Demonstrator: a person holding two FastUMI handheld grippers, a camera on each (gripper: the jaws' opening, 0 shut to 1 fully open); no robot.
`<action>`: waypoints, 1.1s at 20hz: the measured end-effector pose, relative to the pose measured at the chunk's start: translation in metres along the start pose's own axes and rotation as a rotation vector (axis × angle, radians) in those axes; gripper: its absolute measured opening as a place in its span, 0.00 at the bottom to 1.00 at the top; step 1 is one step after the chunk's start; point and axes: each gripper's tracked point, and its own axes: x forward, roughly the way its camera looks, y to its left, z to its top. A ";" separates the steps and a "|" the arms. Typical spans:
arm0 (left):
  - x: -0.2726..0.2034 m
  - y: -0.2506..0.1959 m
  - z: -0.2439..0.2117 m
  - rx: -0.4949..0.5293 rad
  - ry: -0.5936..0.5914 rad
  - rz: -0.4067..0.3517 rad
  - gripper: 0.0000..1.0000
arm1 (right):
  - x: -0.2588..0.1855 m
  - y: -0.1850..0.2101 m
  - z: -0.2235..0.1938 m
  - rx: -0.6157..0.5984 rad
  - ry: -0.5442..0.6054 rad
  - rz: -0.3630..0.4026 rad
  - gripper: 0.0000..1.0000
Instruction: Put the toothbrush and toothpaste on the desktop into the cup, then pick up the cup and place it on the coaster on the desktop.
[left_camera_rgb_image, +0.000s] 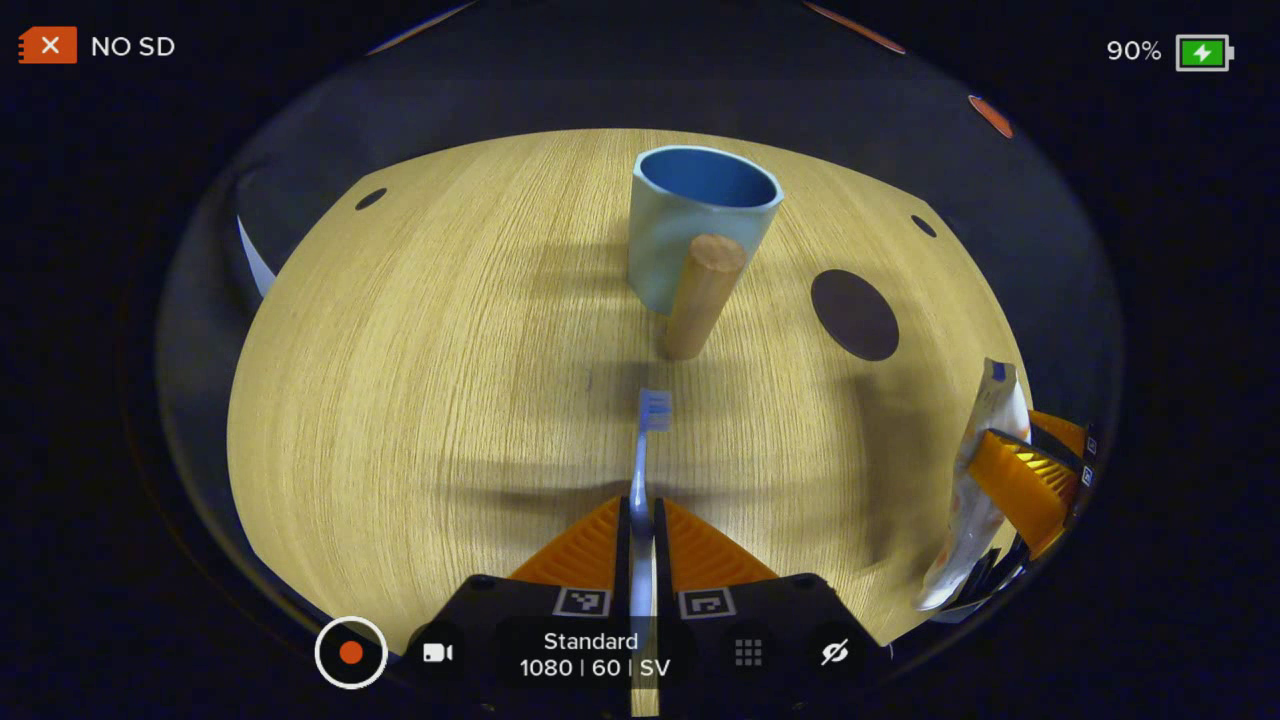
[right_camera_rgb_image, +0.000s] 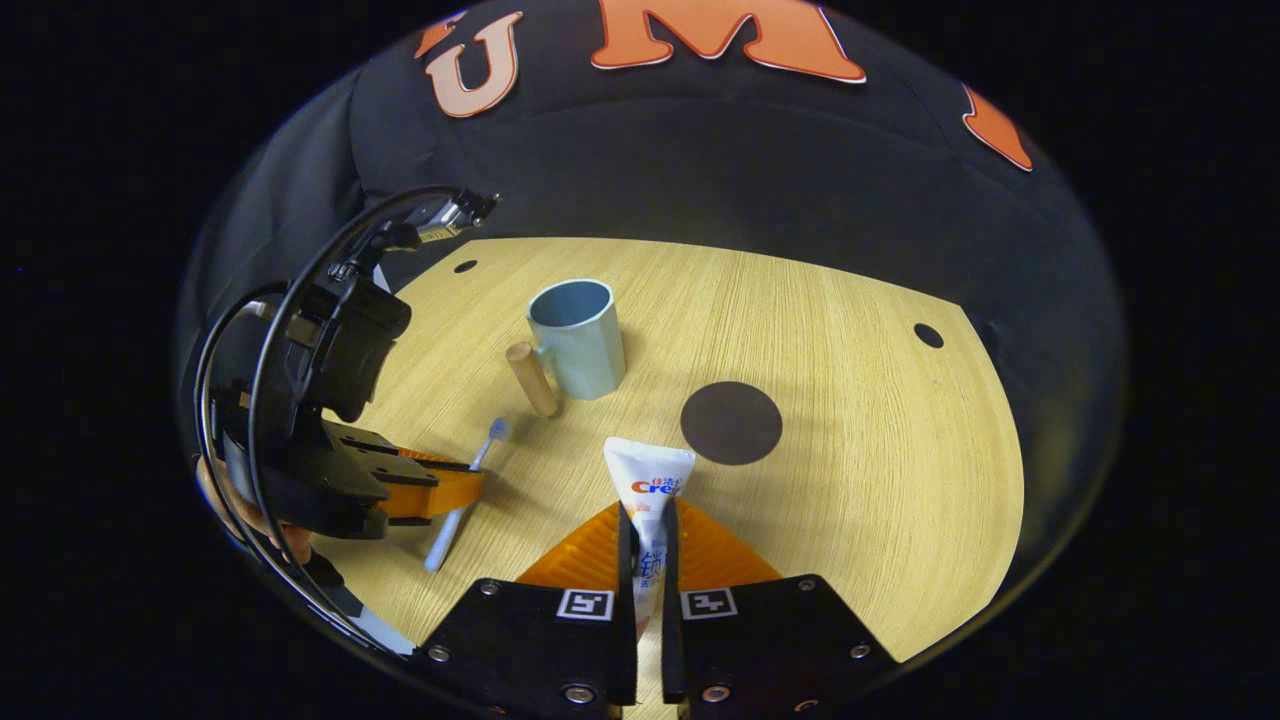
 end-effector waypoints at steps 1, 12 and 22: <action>0.003 -0.004 0.019 0.012 -0.022 -0.012 0.10 | 0.009 0.002 0.000 -0.007 -0.013 -0.004 0.10; 0.005 0.017 0.054 0.030 -0.071 0.005 0.03 | 0.037 0.002 0.010 -0.052 -0.094 -0.028 0.10; 0.029 0.069 0.051 0.059 -0.014 0.066 0.53 | 0.039 0.003 0.008 -0.045 -0.068 -0.014 0.10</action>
